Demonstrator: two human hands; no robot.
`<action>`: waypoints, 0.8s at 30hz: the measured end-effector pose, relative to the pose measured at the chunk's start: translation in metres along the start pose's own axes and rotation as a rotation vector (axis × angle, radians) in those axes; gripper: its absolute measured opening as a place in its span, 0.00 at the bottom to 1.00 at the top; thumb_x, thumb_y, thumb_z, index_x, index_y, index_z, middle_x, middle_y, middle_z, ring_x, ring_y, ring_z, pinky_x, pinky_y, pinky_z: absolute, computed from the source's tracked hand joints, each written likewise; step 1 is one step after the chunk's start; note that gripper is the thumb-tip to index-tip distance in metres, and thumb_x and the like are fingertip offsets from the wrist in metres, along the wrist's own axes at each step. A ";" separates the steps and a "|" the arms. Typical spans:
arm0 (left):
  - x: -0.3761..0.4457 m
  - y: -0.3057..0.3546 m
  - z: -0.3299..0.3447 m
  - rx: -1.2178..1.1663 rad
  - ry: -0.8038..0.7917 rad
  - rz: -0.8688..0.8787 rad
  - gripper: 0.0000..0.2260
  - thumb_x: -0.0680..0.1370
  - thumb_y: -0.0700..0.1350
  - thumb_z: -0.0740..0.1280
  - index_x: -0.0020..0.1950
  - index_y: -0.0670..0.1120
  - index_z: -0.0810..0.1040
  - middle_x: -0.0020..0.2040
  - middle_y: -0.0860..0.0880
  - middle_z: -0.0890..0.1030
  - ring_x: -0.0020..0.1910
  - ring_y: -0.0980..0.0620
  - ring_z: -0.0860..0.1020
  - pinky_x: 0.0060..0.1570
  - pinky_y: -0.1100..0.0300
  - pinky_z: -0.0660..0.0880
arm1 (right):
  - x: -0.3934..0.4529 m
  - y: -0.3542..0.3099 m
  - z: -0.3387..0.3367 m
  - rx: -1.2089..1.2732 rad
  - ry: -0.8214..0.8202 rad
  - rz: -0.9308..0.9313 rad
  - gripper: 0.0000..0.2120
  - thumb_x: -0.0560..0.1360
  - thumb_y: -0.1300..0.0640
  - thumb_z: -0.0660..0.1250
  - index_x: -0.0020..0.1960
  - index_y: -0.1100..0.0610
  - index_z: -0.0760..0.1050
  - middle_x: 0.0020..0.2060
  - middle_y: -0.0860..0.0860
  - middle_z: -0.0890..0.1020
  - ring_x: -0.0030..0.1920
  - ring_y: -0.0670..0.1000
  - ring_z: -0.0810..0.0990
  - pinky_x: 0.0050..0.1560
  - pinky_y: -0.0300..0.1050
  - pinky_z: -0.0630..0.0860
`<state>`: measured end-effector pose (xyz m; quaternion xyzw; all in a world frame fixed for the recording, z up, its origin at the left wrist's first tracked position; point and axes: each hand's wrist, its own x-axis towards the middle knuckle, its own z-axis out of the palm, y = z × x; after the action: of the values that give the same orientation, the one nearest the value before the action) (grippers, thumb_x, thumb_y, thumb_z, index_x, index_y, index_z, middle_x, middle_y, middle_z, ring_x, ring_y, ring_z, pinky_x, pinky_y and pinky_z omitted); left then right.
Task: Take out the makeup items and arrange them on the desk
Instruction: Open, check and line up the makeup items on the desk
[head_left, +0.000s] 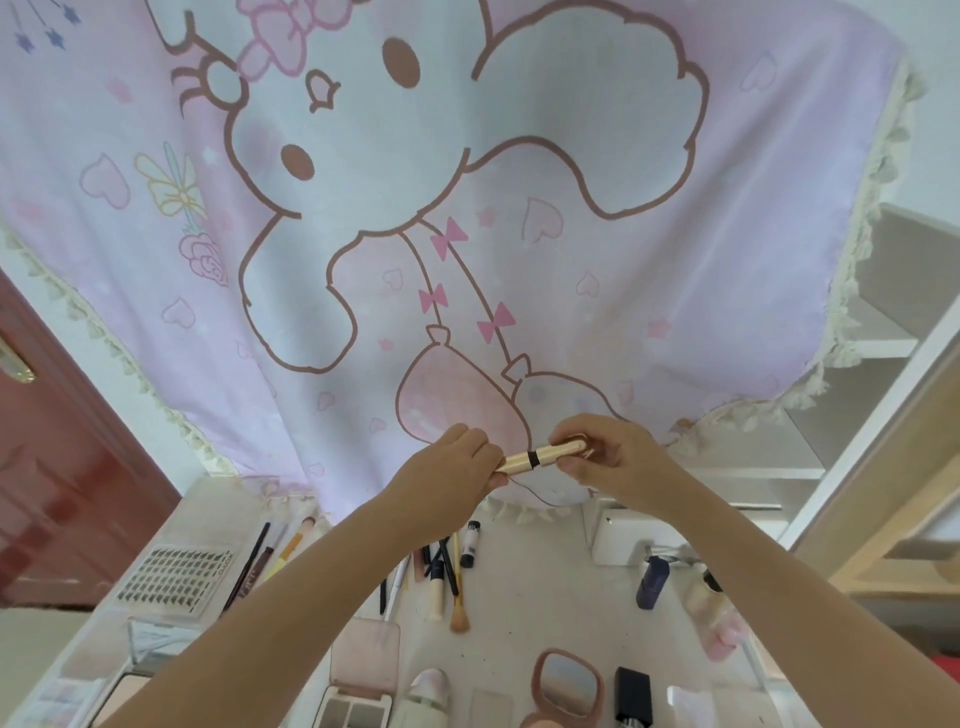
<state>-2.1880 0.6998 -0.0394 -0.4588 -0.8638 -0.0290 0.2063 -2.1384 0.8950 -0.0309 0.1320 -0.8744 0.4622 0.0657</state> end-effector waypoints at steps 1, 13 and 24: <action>-0.002 0.000 0.004 -0.029 -0.007 -0.002 0.14 0.80 0.48 0.54 0.49 0.42 0.76 0.45 0.49 0.76 0.40 0.54 0.66 0.39 0.69 0.67 | -0.003 0.003 -0.001 0.031 -0.009 -0.017 0.16 0.72 0.66 0.66 0.40 0.44 0.72 0.34 0.42 0.75 0.34 0.39 0.73 0.38 0.30 0.70; 0.005 0.034 0.048 -0.221 -0.376 -0.042 0.16 0.82 0.49 0.50 0.62 0.43 0.69 0.58 0.47 0.71 0.58 0.50 0.67 0.54 0.63 0.61 | -0.039 0.037 -0.006 -0.074 -0.020 0.296 0.12 0.75 0.59 0.64 0.38 0.43 0.72 0.29 0.47 0.74 0.27 0.43 0.70 0.33 0.32 0.67; 0.021 0.111 0.131 -0.640 -0.711 -0.147 0.13 0.80 0.46 0.58 0.55 0.39 0.75 0.53 0.41 0.76 0.55 0.45 0.73 0.55 0.57 0.67 | -0.093 0.087 -0.001 -0.204 -0.037 0.454 0.04 0.72 0.63 0.67 0.44 0.55 0.77 0.32 0.44 0.76 0.30 0.39 0.75 0.35 0.28 0.69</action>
<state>-2.1525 0.8119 -0.1666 -0.4185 -0.8587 -0.1491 -0.2555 -2.0749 0.9580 -0.1211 -0.0666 -0.9249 0.3718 -0.0428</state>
